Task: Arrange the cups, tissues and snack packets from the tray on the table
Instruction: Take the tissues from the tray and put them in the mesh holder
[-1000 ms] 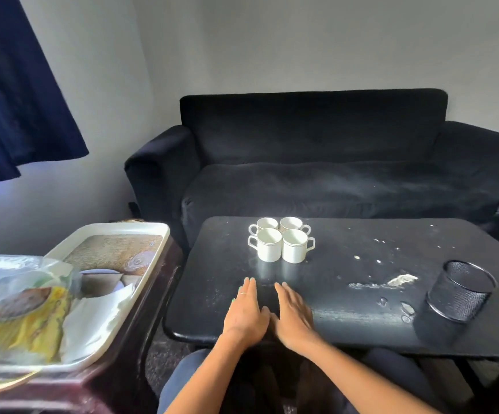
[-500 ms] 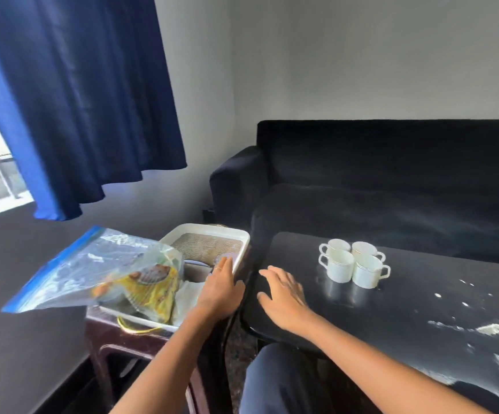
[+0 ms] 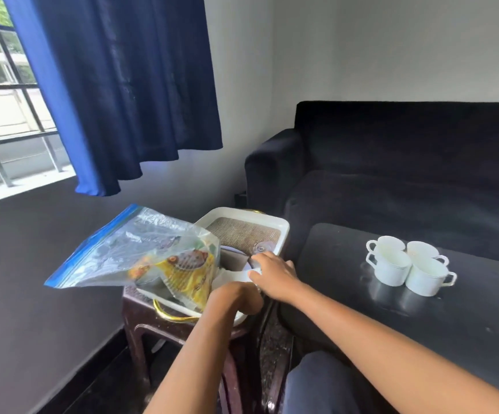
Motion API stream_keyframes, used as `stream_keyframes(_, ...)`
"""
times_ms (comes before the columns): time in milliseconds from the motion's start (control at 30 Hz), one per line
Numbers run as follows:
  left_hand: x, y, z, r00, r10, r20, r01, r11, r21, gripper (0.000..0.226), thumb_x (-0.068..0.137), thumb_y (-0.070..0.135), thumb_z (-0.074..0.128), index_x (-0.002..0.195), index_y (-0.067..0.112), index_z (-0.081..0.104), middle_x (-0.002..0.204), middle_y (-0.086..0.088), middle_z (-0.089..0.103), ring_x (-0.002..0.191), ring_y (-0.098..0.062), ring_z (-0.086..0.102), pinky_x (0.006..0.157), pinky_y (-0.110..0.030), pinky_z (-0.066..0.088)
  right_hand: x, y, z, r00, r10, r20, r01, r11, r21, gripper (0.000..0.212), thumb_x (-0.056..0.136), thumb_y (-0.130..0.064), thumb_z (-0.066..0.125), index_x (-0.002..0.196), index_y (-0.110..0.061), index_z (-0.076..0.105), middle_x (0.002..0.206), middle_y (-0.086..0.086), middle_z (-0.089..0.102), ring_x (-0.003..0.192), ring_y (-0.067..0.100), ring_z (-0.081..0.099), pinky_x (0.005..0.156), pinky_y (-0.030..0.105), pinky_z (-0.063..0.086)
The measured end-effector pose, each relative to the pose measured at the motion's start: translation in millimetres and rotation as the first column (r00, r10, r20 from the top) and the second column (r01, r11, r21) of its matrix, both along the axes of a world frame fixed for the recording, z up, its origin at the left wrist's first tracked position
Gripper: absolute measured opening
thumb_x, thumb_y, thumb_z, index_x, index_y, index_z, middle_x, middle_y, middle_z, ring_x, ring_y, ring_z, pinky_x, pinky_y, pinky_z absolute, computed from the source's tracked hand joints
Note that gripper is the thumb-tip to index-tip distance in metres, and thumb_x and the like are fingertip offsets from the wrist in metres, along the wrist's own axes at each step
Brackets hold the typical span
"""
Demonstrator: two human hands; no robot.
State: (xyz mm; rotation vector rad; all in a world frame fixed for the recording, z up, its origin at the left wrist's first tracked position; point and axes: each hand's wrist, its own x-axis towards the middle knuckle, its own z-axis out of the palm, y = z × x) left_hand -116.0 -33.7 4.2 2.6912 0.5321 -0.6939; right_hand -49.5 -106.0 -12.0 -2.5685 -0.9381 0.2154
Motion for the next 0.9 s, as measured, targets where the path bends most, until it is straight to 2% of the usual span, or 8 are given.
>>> stream_keyframes(133, 2, 3, -9, 0.998, 0.025, -0.050, -0.027, 0.999, -0.035, 0.033, 0.098, 0.019, 0.037, 0.124, 0.002, 0.050, 0.125, -0.021, 0.056, 0.104, -0.033, 0.060, 0.085, -0.040, 0.049, 6, 14, -5, 1.000, 0.015, 0.015, -0.013, 0.989, -0.148, 0.043, 0.091, -0.039, 0.050, 0.124, -0.012, 0.049, 0.136, 0.008, 0.045, 0.130, 0.026, 0.037, 0.099, 0.043, 0.027)
stream_keyframes(233, 4, 4, -12, 0.999, 0.026, -0.029, -0.027, 0.999, -0.023, 0.039, 0.099, 0.024, 0.040, 0.131, 0.004, 0.048, 0.132, -0.016, 0.055, 0.117, -0.032, 0.055, 0.095, -0.038, 0.044, 7, 23, -9, 1.000, -0.003, 0.011, 0.005, 0.981, -0.193, 0.051, 0.089, -0.044, 0.055, 0.130, -0.014, 0.047, 0.137, 0.009, 0.043, 0.132, 0.028, 0.033, 0.101, 0.044, 0.027)
stream_keyframes(333, 5, 6, -18, 0.997, 0.041, -0.060, -0.044, 0.998, -0.046, 0.041, 0.097, 0.028, 0.044, 0.131, 0.005, 0.048, 0.130, -0.013, 0.056, 0.117, -0.029, 0.056, 0.093, -0.034, 0.044, 8, 31, -11, 0.999, -0.035, -0.011, 0.032, 0.976, -0.216, 0.053, 0.086, -0.043, 0.061, 0.130, -0.016, 0.048, 0.136, 0.009, 0.045, 0.131, 0.028, 0.035, 0.100, 0.042, 0.028)
stream_keyframes(533, 4, 4, -19, 0.994, 0.049, -0.094, -0.054, 0.997, -0.055, 0.043, 0.099, 0.030, 0.042, 0.133, 0.006, 0.046, 0.131, -0.013, 0.056, 0.119, -0.028, 0.054, 0.096, -0.035, 0.042, 6, 37, -11, 0.995, -0.060, -0.084, 0.044, 0.983, -0.178, 0.034, 0.083, -0.031, 0.063, 0.113, -0.016, 0.061, 0.122, 0.006, 0.061, 0.122, 0.026, 0.048, 0.091, 0.039, 0.030)
stream_keyframes(633, 2, 3, -17, 0.997, 0.018, -0.081, -0.020, 0.999, -0.031, 0.044, 0.099, 0.033, 0.042, 0.132, 0.005, 0.049, 0.129, -0.013, 0.058, 0.117, -0.029, 0.056, 0.097, -0.036, 0.043, 6, 34, -11, 0.997, -0.049, -0.066, 0.037, 0.984, -0.175, 0.013, 0.084, -0.024, 0.059, 0.078, -0.014, 0.056, 0.114, 0.007, 0.061, 0.119, 0.028, 0.049, 0.084, 0.036, 0.028)
stream_keyframes(700, 1, 1, -14, 0.996, 0.003, -0.090, -0.005, 1.000, -0.023, 0.046, 0.099, 0.036, 0.041, 0.133, 0.005, 0.049, 0.129, -0.014, 0.058, 0.117, -0.029, 0.056, 0.098, -0.037, 0.043, 3, 32, -9, 0.997, -0.038, -0.061, 0.027, 0.983, -0.184, 0.032, 0.085, -0.019, 0.056, 0.060, -0.015, 0.037, 0.098, 0.007, 0.055, 0.115, 0.028, 0.051, 0.081, 0.035, 0.027)
stream_keyframes(800, -2, 0, -9, 0.995, 0.000, -0.102, -0.002, 1.000, -0.023, 0.054, 0.098, 0.043, 0.040, 0.136, 0.004, 0.045, 0.132, -0.014, 0.055, 0.121, -0.029, 0.053, 0.101, -0.038, 0.041, 0, 31, -4, 0.998, 0.001, -0.060, -0.011, 0.984, -0.179, 0.006, 0.086, -0.018, 0.056, 0.080, -0.017, 0.055, 0.106, 0.005, 0.061, 0.115, 0.027, 0.054, 0.090, 0.036, 0.033)
stream_keyframes(900, -3, -2, -6, 0.996, -0.004, -0.092, 0.002, 1.000, -0.018, 0.057, 0.100, 0.043, 0.038, 0.142, 0.005, 0.037, 0.140, -0.013, 0.049, 0.128, -0.027, 0.047, 0.104, -0.036, 0.036, -1, 31, 0, 0.996, -0.010, -0.085, -0.005, 0.984, -0.176, 0.033, 0.088, -0.016, 0.055, 0.119, -0.010, 0.049, 0.126, 0.010, 0.056, 0.120, 0.029, 0.050, 0.098, 0.039, 0.034)
